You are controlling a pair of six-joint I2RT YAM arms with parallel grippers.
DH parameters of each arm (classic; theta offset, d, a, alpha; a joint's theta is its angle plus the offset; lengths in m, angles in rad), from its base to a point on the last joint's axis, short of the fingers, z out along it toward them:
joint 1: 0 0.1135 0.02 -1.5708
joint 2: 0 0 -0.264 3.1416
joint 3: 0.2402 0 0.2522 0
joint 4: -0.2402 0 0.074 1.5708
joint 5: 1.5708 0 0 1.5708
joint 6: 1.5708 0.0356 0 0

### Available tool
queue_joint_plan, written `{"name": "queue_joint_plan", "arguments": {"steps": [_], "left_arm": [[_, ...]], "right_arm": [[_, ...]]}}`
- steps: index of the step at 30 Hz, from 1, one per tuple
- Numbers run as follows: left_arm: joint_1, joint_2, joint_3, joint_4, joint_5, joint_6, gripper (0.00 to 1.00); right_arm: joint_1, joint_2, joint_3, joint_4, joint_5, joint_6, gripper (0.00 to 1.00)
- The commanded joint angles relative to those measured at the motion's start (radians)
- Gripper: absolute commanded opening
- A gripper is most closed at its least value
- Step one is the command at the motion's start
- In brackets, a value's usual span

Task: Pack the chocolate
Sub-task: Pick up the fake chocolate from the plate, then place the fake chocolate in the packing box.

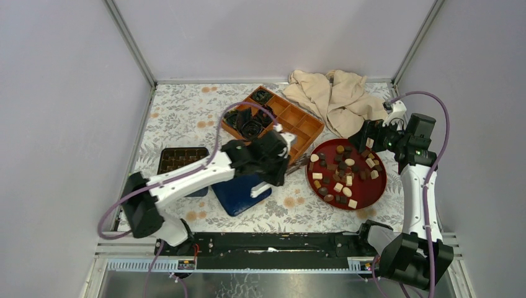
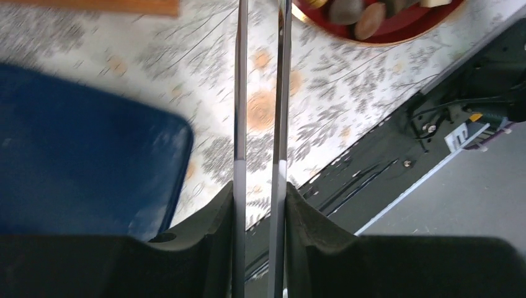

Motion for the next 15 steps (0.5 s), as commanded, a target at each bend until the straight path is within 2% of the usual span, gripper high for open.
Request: {"name": "queue_joint_plan", "arguments": {"steps": [1, 6, 9, 12, 15], "left_arm": [[0.079, -0.212, -0.127, 0.072, -0.072, -0.050, 0.00], [0.274, -0.400, -0.179, -0.086, -0.170, 0.007, 0.00], [0.442, -0.457, -0.205, -0.152, -0.224, 0.075, 0.00], [0.614, -0.478, -0.249, -0.165, -0.171, 0.133, 0.00], [0.728, -0.501, -0.308, -0.142, -0.140, 0.162, 0.00]], "right_arm": [[-0.004, -0.020, 0.012, 0.030, -0.061, -0.002, 1.00], [-0.004, -0.014, 0.009, 0.032, -0.069, -0.002, 1.00], [-0.004, -0.010, 0.008, 0.031, -0.075, -0.002, 1.00], [-0.004, -0.008, 0.006, 0.033, -0.078, 0.000, 1.00], [-0.004, -0.007, 0.001, 0.036, -0.084, 0.001, 1.00]]}}
